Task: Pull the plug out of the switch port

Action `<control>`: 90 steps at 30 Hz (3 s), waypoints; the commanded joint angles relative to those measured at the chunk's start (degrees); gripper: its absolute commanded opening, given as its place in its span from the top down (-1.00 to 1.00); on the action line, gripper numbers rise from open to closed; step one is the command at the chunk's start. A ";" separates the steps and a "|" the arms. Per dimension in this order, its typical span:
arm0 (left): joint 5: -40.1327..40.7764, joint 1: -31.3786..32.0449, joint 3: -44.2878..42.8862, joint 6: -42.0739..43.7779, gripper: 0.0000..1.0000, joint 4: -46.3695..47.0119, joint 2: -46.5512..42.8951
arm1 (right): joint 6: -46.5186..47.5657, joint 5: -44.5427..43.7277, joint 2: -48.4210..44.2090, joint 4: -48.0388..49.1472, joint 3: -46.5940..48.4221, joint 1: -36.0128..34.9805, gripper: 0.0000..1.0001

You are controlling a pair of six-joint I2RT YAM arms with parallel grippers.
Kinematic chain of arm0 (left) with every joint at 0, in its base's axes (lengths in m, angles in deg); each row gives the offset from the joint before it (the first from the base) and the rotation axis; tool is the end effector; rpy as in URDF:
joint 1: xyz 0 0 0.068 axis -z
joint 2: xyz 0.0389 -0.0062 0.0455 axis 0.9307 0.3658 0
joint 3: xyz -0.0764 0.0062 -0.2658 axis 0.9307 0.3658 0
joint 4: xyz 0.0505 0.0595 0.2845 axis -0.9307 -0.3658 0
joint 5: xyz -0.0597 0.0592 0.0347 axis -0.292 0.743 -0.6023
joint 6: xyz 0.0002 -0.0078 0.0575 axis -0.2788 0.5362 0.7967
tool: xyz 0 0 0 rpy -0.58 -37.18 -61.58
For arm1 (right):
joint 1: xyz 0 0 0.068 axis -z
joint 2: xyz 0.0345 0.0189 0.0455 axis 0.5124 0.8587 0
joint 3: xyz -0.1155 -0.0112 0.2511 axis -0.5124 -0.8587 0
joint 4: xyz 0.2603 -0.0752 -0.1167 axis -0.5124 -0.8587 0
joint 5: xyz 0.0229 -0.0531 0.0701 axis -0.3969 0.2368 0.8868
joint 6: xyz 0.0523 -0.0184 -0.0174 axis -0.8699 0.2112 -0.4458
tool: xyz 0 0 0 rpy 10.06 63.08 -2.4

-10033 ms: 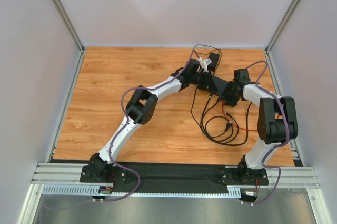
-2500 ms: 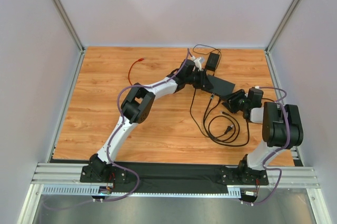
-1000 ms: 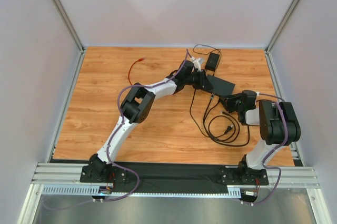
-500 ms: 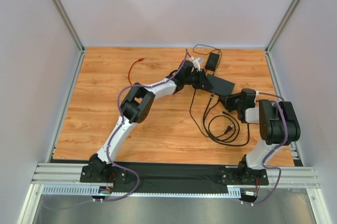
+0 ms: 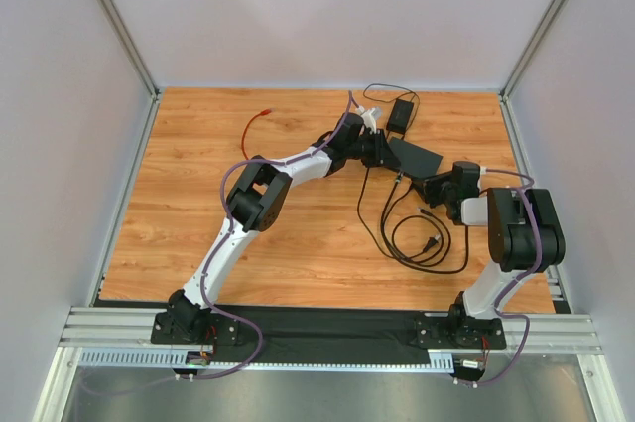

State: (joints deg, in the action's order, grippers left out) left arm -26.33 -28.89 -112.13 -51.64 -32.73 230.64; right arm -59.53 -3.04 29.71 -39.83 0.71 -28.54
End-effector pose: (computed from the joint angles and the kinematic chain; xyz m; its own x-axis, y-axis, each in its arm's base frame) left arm 0.4601 -0.4084 0.1075 -0.8699 -0.0896 -0.4851 0.3992 0.4497 -0.7990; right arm 0.3220 -0.0039 0.0731 -0.3141 0.9448 -0.0927 0.5924 0.2714 0.7586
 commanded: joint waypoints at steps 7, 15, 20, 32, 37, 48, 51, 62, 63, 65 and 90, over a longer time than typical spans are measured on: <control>-0.81 -0.02 0.33 -0.76 0.44 -3.98 0.75 | 5.64 2.11 3.19 -7.50 2.43 -2.02 0.73; -1.07 -0.02 -0.02 -1.11 0.44 -3.98 1.28 | 8.63 4.22 2.49 -10.41 0.85 -2.02 0.78; -1.07 -0.02 -0.02 -1.11 0.44 -3.98 1.28 | 10.13 4.32 1.00 -11.29 -0.91 -3.95 0.79; 1.12 -0.11 4.97 3.79 0.44 -3.90 -6.52 | 21.27 1.67 -9.44 -14.54 -0.03 -3.95 0.80; 5.87 -0.37 12.79 9.95 0.42 -2.93 -16.37 | 26.03 3.17 -15.95 -20.23 2.69 -3.95 0.80; 16.06 -4.59 32.40 21.30 0.28 -0.03 -36.68 | 31.75 4.33 -34.67 -39.05 14.73 -3.95 0.79; 17.30 -7.31 33.63 21.92 0.27 -0.47 -36.69 | 34.64 -0.58 -39.68 -45.46 20.68 -4.04 0.79; 17.39 -14.61 39.96 19.81 0.27 3.13 -38.44 | 37.64 -10.19 -46.99 -52.33 44.69 -3.95 0.80; 16.78 -15.65 40.31 19.46 0.28 3.48 -38.62 | 37.29 -9.58 -46.56 -52.59 46.54 -3.95 0.80; 16.60 -16.63 41.98 18.58 0.28 4.62 -39.41 | 36.59 -8.17 -44.97 -52.60 51.72 -4.04 0.80; 36.43 -32.28 60.26 18.31 0.12 -0.64 -69.73 | 19.02 -14.12 -2.63 -24.83 66.05 -29.69 0.79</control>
State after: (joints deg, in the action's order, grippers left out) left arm 1.83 -61.45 -53.05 -36.87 -31.87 164.31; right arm -35.69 -12.96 22.43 -71.42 64.12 -56.04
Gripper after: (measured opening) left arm 0.434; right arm 0.126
